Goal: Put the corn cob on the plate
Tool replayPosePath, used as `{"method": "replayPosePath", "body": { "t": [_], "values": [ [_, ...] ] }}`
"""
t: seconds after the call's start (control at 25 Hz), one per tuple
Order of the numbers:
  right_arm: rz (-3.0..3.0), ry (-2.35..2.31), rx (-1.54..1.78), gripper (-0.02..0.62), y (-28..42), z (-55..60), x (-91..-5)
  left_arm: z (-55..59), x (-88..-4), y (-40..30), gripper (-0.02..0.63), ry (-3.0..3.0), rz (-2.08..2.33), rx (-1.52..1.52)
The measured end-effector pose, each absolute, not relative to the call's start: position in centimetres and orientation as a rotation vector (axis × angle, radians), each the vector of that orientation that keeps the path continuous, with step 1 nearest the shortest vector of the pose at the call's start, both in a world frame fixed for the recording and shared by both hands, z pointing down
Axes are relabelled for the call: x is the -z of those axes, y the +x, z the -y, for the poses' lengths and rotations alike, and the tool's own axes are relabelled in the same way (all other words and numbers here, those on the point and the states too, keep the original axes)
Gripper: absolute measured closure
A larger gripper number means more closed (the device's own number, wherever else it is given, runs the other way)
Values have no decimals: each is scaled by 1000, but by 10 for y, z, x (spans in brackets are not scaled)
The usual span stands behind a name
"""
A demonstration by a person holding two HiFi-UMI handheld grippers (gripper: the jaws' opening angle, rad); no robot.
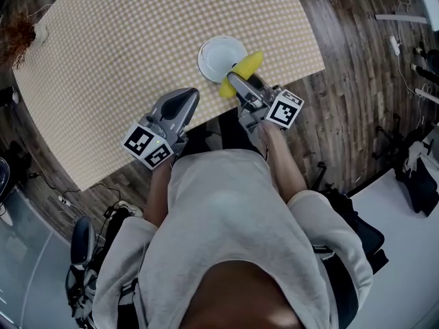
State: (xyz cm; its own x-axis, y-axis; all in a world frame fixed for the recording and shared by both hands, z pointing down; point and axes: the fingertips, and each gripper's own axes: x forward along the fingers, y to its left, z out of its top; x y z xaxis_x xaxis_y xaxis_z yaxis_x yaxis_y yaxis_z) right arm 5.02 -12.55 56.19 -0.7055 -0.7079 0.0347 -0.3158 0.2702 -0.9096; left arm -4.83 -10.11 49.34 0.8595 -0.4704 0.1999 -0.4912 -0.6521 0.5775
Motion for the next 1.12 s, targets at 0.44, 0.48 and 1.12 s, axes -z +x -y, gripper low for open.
{"method": "replayPosePath", "body": {
  "t": [0.44,0.48,1.12],
  "values": [
    [-2357,-1045,1369,339,44,160,-590,100,-502,-62,598,2356,723,-34],
    [-2390,-1060,1357,339,43,161,-591,100,-502,-63,598,2354,724,-34],
    [-2681,-1243,1248,339,35,171,-609,109,-501,-67,597,2335,732,-4]
  ]
}}
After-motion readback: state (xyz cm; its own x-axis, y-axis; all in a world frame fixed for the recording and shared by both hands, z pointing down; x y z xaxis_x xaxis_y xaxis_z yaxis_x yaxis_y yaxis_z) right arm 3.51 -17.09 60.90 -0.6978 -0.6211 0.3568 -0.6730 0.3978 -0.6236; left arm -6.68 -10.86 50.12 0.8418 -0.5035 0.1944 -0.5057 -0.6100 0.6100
